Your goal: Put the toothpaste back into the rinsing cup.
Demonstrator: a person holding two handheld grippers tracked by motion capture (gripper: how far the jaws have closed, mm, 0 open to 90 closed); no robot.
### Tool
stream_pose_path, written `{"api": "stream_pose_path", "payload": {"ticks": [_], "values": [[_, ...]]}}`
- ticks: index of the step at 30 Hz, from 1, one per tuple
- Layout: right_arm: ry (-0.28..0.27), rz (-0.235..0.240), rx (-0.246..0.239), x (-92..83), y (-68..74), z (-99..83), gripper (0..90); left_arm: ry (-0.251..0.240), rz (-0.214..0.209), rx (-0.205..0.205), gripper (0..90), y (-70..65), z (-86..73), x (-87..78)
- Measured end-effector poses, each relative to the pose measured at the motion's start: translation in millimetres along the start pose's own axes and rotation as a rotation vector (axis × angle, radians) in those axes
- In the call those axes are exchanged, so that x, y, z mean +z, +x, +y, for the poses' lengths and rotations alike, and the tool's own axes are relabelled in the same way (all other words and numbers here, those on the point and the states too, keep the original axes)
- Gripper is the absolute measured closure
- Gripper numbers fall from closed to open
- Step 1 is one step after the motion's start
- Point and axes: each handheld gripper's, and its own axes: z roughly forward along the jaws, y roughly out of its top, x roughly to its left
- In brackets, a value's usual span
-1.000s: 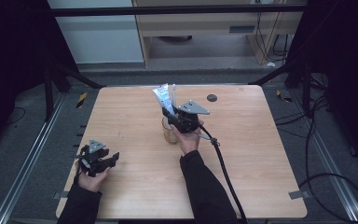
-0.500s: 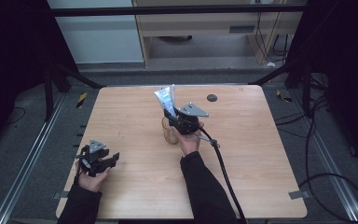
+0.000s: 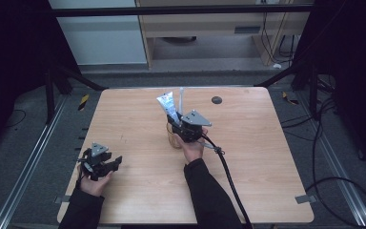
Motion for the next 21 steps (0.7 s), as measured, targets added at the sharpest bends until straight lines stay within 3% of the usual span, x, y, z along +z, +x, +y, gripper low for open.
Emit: {"api": "stream_pose_path", "payload": {"ticks": [10,19,21], "values": [[-0.031,0.002,-0.007,-5.9,1.8,-6.3,67.8,0.002,0.002,0.000,50.2,0.0,-0.1,0.3],[-0.036,0.010,-0.001,-8.3,1.6,-8.6,68.6,0.003,0.003,-0.001,50.2,0.3,-0.3,0.5],[-0.015,0.016,-0.015,-6.9,1.7,-10.9,68.7,0.003,0.003,0.001,50.2,0.2,-0.3,0.4]]}}
